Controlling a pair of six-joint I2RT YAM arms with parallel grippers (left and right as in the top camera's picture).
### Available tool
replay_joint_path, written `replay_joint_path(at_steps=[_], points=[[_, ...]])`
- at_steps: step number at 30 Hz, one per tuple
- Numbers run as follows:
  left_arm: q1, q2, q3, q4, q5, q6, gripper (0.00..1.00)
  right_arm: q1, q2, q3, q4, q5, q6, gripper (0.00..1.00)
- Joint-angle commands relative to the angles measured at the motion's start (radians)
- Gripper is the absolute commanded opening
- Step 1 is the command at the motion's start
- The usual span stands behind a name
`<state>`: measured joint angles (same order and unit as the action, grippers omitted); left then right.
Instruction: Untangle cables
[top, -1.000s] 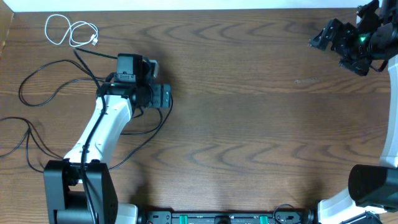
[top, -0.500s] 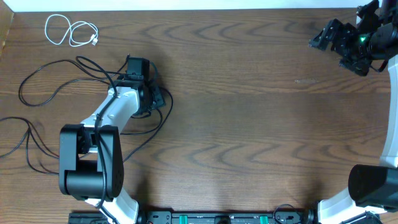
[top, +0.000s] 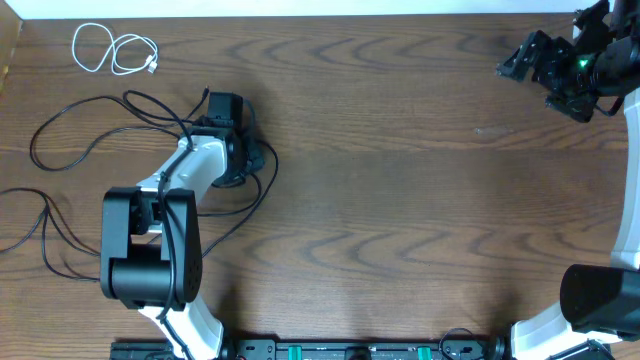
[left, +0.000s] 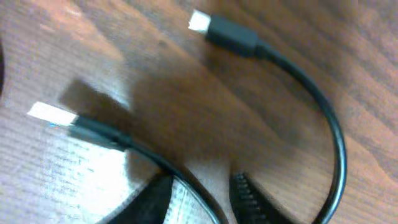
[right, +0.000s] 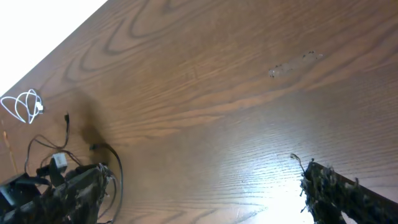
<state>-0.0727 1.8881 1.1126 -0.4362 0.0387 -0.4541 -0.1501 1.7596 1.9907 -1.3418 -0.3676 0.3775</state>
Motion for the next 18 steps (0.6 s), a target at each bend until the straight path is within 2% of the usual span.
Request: replay_joint_path(at_steps=[1, 2, 6, 11, 18], points=[[0.004, 0.076, -0.009, -0.006, 0.000, -0.018, 0.11, 0.008, -0.013, 0.013, -0.002, -0.005, -0.012, 0.99], [0.004, 0.079, -0.009, -0.006, 0.000, -0.018, 0.08, 0.008, -0.013, 0.013, -0.002, -0.005, -0.012, 0.99], [0.001, 0.081, -0.009, -0.006, 0.001, -0.009, 0.08, 0.008, -0.013, 0.013, -0.002, -0.005, -0.012, 0.99], [-0.004, 0.056, -0.007, -0.005, 0.010, 0.057, 0.07, 0.008, -0.013, 0.013, -0.001, -0.005, -0.012, 0.99], [-0.003, -0.057, -0.007, -0.004, 0.111, 0.056, 0.07, 0.008, -0.013, 0.013, -0.001, -0.005, -0.012, 0.99]])
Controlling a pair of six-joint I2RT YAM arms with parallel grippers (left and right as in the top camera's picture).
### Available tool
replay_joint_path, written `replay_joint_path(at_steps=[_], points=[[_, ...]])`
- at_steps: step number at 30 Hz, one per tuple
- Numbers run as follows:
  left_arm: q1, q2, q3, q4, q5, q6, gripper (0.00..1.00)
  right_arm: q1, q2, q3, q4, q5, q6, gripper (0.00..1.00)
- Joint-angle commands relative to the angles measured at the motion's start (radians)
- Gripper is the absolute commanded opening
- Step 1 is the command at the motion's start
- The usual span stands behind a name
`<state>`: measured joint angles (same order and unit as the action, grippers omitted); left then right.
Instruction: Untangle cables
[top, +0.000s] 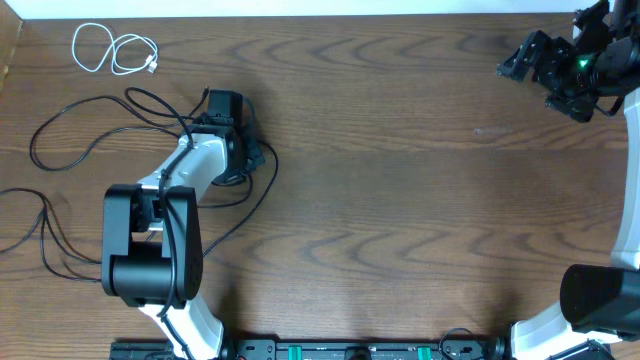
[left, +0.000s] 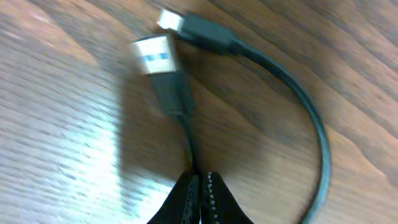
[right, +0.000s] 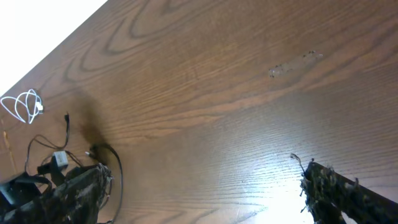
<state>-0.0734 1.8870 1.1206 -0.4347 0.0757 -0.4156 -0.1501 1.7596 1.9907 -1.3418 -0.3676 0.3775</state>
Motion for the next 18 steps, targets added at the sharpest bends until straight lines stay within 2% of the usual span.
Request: replay_joint_path(at_steps=[1, 9, 12, 14, 16, 18], points=[[-0.003, -0.074, -0.015, -0.005, 0.098, 0.018, 0.07, 0.008, -0.013, 0.013, -0.001, -0.005, -0.012, 0.99], [-0.003, -0.148, -0.015, -0.008, 0.180, 0.014, 0.08, 0.008, -0.013, 0.013, -0.002, -0.005, -0.012, 0.99], [-0.003, -0.148, -0.015, -0.032, 0.160, 0.014, 0.08, 0.008, -0.013, 0.013, -0.002, -0.005, -0.012, 0.99], [-0.003, -0.148, -0.015, -0.055, 0.093, 0.014, 0.09, 0.008, -0.013, 0.013, -0.002, -0.005, -0.012, 0.99], [-0.003, -0.146, -0.017, -0.069, -0.005, 0.016, 0.24, 0.008, -0.013, 0.013, -0.002, -0.005, -0.012, 0.99], [-0.003, -0.140, -0.018, -0.085, -0.096, 0.019, 0.31, 0.008, -0.013, 0.013, -0.002, -0.005, -0.012, 0.99]])
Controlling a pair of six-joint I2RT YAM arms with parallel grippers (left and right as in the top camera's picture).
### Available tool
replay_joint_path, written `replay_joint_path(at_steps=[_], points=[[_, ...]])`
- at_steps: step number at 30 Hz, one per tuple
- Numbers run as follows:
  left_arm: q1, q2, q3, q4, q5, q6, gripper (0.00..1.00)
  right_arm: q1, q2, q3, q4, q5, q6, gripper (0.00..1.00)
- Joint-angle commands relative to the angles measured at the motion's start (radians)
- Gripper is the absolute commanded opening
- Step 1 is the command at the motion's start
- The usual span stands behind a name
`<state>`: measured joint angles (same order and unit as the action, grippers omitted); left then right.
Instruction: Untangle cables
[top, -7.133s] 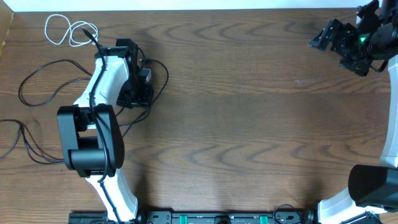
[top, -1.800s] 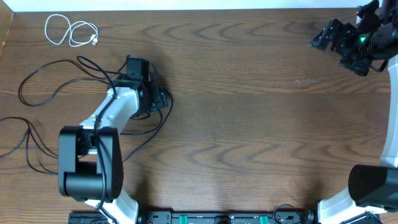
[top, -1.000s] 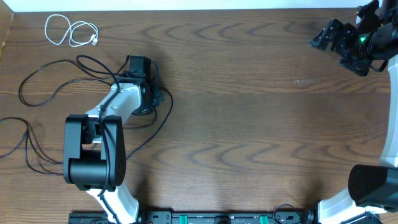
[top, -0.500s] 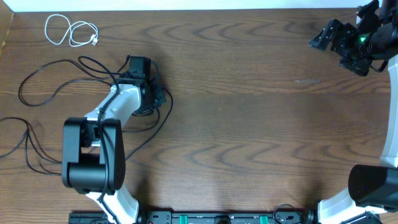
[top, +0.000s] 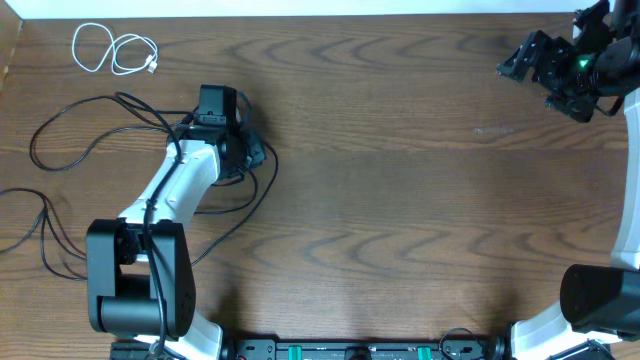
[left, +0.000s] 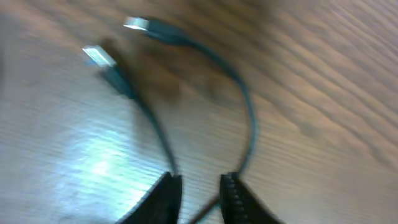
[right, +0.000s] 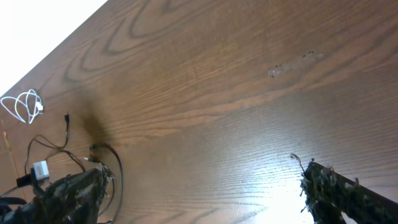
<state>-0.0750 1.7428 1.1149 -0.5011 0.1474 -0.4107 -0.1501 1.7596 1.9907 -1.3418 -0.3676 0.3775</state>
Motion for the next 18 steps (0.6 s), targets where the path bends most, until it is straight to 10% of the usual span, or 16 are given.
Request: replay_joint_path(at_steps=[1, 18], points=[[-0.001, 0.009, -0.013, -0.029, -0.195, 0.016, 0.36, 0.008, -0.013, 0.013, -0.002, -0.005, -0.012, 0.99], [-0.003, 0.020, -0.013, -0.202, -0.016, 0.257, 0.62, 0.008, -0.013, 0.013, 0.003, -0.005, -0.012, 0.99]])
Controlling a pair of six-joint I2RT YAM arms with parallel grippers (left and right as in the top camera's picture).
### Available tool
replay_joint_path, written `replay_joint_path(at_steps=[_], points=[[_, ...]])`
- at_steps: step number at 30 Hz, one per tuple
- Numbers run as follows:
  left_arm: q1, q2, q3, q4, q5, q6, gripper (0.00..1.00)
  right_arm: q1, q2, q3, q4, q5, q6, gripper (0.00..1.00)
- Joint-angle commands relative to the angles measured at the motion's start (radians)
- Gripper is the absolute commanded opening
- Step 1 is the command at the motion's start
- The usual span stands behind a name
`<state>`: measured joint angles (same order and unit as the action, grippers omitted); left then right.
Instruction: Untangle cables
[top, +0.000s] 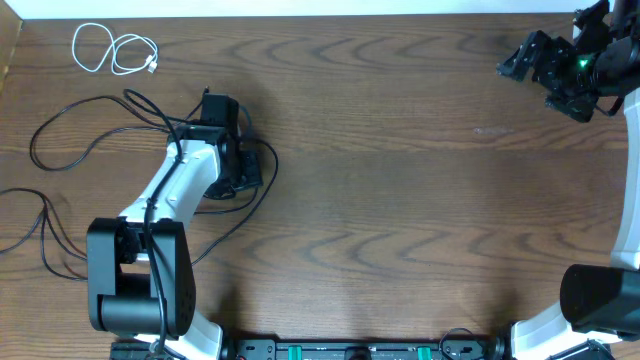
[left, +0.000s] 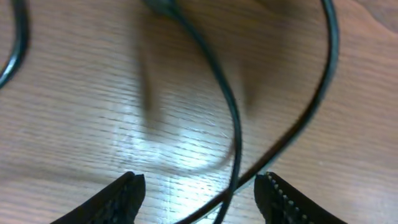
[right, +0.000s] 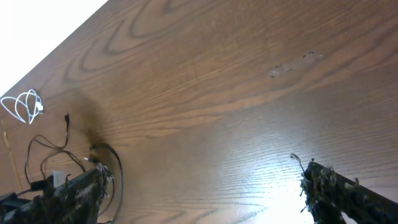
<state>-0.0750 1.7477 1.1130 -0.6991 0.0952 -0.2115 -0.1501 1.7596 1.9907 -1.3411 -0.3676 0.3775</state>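
Observation:
Black cables (top: 150, 125) lie in loose loops and crossings on the left of the wooden table (top: 400, 200). My left gripper (top: 240, 172) sits low over their right end, next to a curved strand (top: 268, 175). In the left wrist view the left gripper (left: 202, 199) is wide open. Two black strands (left: 233, 155) cross on the wood between its fingers (left: 127, 194), gripped by neither. My right gripper (top: 520, 60) hangs open at the far right corner, and the right gripper (right: 199, 193) holds nothing in its own view.
A coiled white cable (top: 115, 50) lies at the far left corner, apart from the black ones. More black loops (top: 45, 235) run off the left edge. The left arm's base (top: 140, 270) stands at the near left.
My left gripper's jaws, only narrowly parted before, now stand wide open. It has shifted a little towards the near side, and the two plugs have left its view. The right arm has not moved.
At first my left gripper stood partly open astride a black cable, two plugs ahead of it. Then it was shut on the cable just behind the USB plug. After that the jaws were slightly parted, and now they are wide open over two crossing strands.

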Motion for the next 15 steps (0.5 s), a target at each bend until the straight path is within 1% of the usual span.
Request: replay_joint_path(at_steps=[1, 4, 7, 11, 13, 15], points=[[-0.003, 0.015, -0.011, -0.004, 0.037, 0.058, 0.63, 0.008, -0.013, 0.013, 0.002, -0.005, -0.012, 0.99], [-0.009, 0.018, -0.012, 0.000, 0.051, 0.059, 0.62, 0.008, -0.013, 0.013, 0.002, -0.005, -0.012, 0.99], [-0.023, 0.041, -0.012, 0.002, 0.047, 0.093, 0.62, 0.008, -0.013, 0.013, 0.002, -0.005, -0.012, 0.99], [-0.029, 0.074, -0.012, 0.008, 0.044, 0.095, 0.62, 0.008, -0.013, 0.013, 0.002, -0.005, -0.012, 0.99], [-0.029, 0.084, -0.012, 0.011, 0.044, 0.095, 0.52, 0.008, -0.013, 0.013, 0.002, -0.005, -0.012, 0.99], [-0.029, 0.095, -0.012, 0.012, 0.044, 0.095, 0.51, 0.008, -0.013, 0.013, 0.002, -0.005, -0.012, 0.99]])
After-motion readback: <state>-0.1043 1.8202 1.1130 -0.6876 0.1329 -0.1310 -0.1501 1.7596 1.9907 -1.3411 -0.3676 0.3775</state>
